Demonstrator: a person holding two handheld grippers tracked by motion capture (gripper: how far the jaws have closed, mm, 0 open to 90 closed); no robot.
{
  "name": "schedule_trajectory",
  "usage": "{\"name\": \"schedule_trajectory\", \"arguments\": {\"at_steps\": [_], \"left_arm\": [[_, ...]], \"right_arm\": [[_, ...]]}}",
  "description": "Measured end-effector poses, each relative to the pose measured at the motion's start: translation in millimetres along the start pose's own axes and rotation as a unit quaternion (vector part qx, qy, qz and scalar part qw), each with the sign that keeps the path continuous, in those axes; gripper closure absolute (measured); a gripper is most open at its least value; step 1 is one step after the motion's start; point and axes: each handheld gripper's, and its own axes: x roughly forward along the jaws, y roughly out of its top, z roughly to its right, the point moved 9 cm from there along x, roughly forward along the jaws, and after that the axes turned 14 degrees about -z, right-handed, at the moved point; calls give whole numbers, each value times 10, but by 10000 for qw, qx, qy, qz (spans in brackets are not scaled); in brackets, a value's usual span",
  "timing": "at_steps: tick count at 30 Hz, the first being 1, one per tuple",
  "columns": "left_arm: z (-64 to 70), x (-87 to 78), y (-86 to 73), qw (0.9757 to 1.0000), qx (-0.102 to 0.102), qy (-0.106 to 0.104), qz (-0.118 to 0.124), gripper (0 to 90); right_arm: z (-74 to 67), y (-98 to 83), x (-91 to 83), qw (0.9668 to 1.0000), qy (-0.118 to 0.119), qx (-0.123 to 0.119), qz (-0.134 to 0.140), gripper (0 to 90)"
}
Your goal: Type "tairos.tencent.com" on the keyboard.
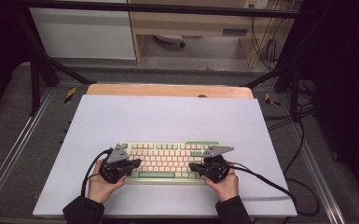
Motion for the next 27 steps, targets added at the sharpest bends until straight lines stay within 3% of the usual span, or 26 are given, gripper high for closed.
{"name": "schedule_trajectory", "arguments": {"at_steps": [27], "left_arm": [[102, 285, 364, 10000, 38, 24, -63, 899]], "right_arm": [[-12, -1, -2, 10000, 27, -1, 9, 900]]}}
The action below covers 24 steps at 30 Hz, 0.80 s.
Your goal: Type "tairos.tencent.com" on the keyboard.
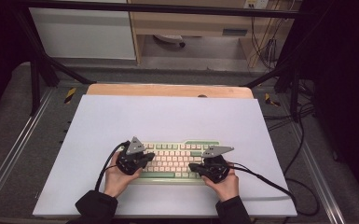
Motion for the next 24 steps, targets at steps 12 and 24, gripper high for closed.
{"name": "schedule_trajectory", "arguments": {"at_steps": [12, 24], "left_arm": [[-24, 129, -27, 9999, 3, 63, -126, 899], [-30, 160, -63, 9999, 41, 69, -132, 899]], "right_arm": [[1, -6, 4, 10000, 4, -20, -22, 900], [-9, -1, -2, 10000, 17, -6, 9, 900]]}}
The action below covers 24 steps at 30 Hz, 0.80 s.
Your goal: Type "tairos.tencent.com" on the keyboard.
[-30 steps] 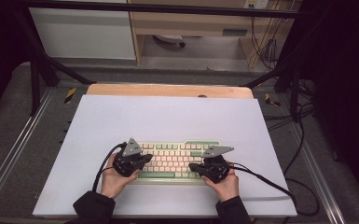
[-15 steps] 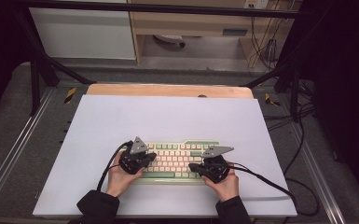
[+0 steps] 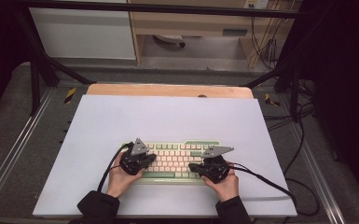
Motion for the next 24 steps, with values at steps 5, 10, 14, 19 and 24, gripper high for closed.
{"name": "schedule_trajectory", "arguments": {"at_steps": [5, 10, 14, 19, 24], "left_arm": [[-7, -77, -10, 10000, -6, -27, 76, 899], [-17, -147, -38, 9999, -39, -57, 133, 899], [-25, -186, -74, 9999, -39, -51, 154, 899], [-33, -232, -139, 9999, -30, -44, 152, 899], [-93, -291, -190, 9997, -107, -9, 198, 899]], "right_arm": [[0, 9, -21, 10000, -5, -10, 52, 900], [2, 2, -26, 10000, -9, 3, 46, 900], [12, -7, -29, 10000, -5, 5, 44, 900], [14, -8, -44, 10000, 7, 18, 61, 900], [14, -13, -36, 10000, 21, 25, 52, 900]]}}
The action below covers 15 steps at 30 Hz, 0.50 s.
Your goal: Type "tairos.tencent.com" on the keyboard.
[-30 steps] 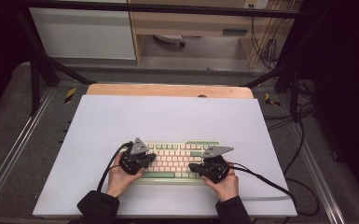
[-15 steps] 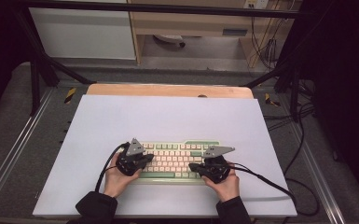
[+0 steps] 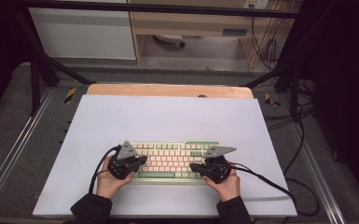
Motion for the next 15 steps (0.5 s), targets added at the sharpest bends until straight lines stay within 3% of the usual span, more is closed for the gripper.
{"name": "schedule_trajectory", "arguments": {"at_steps": [15], "left_arm": [[-156, 24, -16, 9997, -175, 152, -17, 899]], "right_arm": [[-4, -4, 7, 10000, 13, -10, -13, 900]]}}
